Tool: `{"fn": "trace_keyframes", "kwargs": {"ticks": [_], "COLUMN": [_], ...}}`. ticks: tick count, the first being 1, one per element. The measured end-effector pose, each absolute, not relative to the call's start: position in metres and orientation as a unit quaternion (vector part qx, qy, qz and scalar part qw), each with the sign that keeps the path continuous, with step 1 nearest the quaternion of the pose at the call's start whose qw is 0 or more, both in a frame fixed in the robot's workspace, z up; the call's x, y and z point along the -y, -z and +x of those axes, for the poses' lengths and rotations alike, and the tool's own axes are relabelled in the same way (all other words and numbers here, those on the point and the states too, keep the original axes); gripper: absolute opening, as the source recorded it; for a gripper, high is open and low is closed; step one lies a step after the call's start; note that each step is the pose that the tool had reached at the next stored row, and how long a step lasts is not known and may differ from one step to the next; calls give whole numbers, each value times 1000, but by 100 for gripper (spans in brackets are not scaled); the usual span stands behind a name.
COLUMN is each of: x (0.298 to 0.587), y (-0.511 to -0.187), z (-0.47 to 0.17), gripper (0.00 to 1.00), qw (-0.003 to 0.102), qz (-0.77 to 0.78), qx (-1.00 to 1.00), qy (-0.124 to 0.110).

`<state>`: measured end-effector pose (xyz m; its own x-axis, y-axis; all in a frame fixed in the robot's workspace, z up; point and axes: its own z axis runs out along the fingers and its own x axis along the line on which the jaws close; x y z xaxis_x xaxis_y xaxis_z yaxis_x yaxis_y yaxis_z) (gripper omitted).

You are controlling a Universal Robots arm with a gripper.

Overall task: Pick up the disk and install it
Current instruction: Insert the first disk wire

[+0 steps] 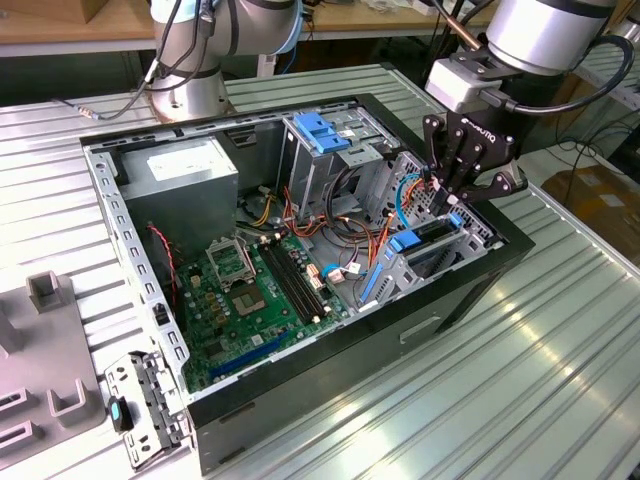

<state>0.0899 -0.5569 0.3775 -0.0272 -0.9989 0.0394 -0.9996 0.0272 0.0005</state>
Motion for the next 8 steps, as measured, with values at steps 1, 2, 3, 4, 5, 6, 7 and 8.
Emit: {"fn": "trace_keyframes", "kwargs": {"ticks": [1,2,3,4,5,6,7,8], "x": [557,557,557,557,557,557,557,557], "y": [-378,-378,-378,-378,-378,-378,-378,-378], "z": [90,90,90,90,90,90,90,90], "gripper": [11,11,11,11,11,11,11,11], "qw": [14,14,14,14,14,14,14,14], "qz": [697,697,697,697,701,710,716,718], "qx": [717,717,717,716,713,704,698,695], "qy": [-14,-14,-14,-14,-14,-14,-14,-14]}}
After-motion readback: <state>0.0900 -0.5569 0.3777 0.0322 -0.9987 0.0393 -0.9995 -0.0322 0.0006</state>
